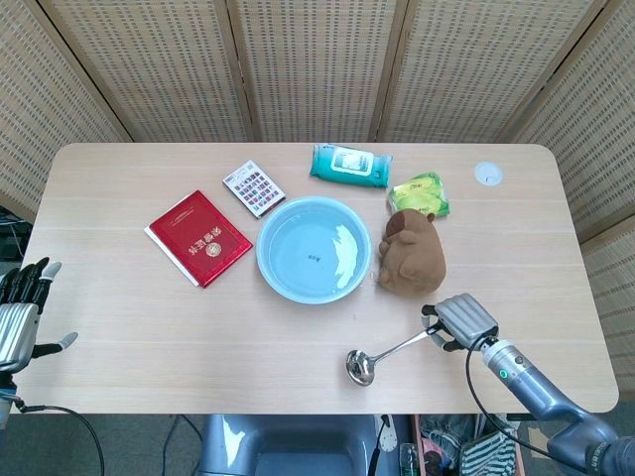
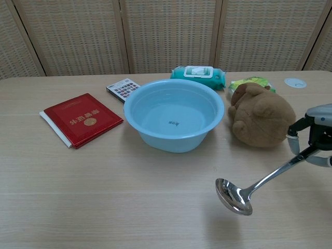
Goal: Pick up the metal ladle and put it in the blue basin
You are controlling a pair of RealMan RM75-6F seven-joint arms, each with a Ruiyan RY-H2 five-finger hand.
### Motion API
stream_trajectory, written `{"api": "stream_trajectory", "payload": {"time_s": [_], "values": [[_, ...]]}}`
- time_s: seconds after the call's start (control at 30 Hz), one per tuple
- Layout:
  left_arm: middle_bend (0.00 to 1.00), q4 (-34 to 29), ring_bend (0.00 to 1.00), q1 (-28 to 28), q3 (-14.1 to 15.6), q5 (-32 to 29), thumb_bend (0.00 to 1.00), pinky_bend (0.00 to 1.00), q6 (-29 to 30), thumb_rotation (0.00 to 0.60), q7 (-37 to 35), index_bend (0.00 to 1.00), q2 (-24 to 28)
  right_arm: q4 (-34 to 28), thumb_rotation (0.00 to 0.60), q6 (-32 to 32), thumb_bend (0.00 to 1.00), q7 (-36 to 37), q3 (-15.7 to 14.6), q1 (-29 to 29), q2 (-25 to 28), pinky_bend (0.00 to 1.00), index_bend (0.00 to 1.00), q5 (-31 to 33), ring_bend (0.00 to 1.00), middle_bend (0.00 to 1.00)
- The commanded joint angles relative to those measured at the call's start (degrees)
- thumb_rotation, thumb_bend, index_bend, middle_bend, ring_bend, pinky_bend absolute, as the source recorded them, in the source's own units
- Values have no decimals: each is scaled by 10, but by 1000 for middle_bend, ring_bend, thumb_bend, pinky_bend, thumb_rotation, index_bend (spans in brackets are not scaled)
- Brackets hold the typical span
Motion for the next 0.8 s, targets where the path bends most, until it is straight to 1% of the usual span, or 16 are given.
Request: {"api": "stream_trajectory", "payload": {"time_s": [0.03,0.23,0.3,0.37,0.4,0.43,0.5,0.57,0.6,0.63,0.8], "values": [[0,-1,0,0,0,0,0,0,0,600,-1,0,1,-43,600,-1,836,-12,18,10,27,1000,708,15,843,877],[0,-3,0,1,1,6,0,0,4,600,-1,0,2,-102,600,-7,836,-46,48,29,64,1000,708,47,843,877],[0,-4,0,1,2,8,0,0,5,600,-3,0,3,-124,600,-15,836,-70,64,42,77,1000,709,66,843,877],[0,-4,0,0,3,8,0,0,4,600,-4,0,4,-145,600,-29,836,-111,83,62,89,1000,709,99,843,877],[0,-4,0,0,3,7,0,0,2,600,-5,0,4,-156,600,-38,836,-141,98,78,96,1000,709,124,843,877],[0,-4,0,-1,2,5,0,0,-1,600,-6,0,4,-158,600,-53,836,-173,119,104,100,1000,709,160,843,877],[0,-3,0,-2,2,3,0,0,-3,600,-7,0,4,-162,600,-74,836,-238,136,144,101,1000,709,252,843,877],[0,-2,0,-3,1,2,0,0,-5,600,-8,0,4,-159,600,-74,837,-290,140,176,95,1000,709,328,843,877],[0,-2,0,-3,2,2,0,0,-6,600,-10,0,4,-153,600,-69,837,-322,141,199,89,1000,709,381,843,877],[0,-2,0,-3,2,3,0,0,-6,600,-10,0,4,-151,600,-63,837,-345,139,214,84,1000,709,418,843,877],[0,-3,0,-2,2,3,0,0,-5,600,-14,0,6,-114,600,-2,838,-450,135,299,40,1000,710,589,843,878]]}}
